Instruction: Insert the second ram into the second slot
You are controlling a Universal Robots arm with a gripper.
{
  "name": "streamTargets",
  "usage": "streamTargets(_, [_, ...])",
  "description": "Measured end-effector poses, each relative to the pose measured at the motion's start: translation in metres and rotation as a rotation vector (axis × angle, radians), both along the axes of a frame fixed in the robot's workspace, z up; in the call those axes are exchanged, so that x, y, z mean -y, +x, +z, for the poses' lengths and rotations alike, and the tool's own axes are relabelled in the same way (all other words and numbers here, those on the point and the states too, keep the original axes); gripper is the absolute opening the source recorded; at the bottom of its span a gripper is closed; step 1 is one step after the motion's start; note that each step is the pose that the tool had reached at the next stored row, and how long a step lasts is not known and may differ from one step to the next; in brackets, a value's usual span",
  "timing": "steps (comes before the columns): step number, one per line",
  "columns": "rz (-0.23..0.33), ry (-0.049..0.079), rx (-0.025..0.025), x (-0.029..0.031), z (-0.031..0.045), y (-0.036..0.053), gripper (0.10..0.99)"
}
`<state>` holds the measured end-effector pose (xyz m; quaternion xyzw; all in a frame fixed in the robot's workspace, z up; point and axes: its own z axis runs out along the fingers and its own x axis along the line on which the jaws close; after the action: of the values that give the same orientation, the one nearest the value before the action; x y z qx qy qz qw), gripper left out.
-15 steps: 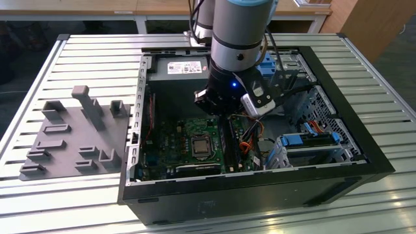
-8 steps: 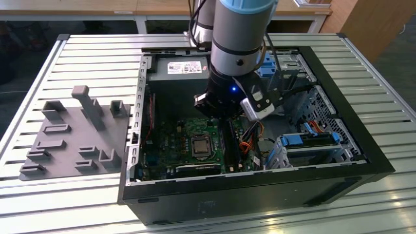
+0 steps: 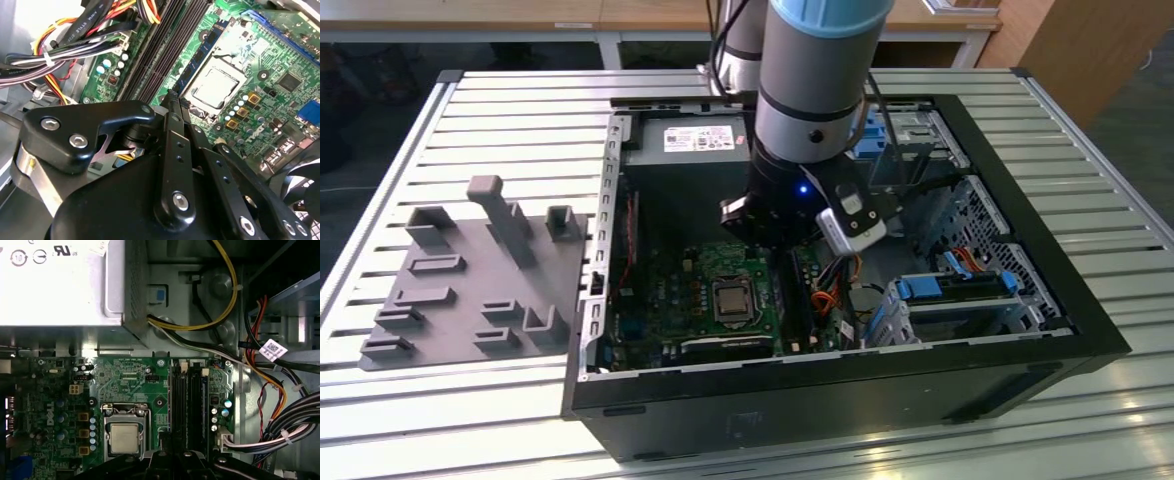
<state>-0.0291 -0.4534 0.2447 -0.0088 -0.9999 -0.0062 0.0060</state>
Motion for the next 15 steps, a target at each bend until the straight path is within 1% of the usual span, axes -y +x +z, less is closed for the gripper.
streamTargets(3, [-0.004,0.0,-0.0003,0.0007,-0.0014,0.0014,0.118])
streamTargets(8, [-0.004,0.0,-0.0003,0.0058,-0.0026,0.0014,0.118])
streamTargets(15, [-0.004,0.0,-0.0004,0.0062,-0.004,0.0032,0.118])
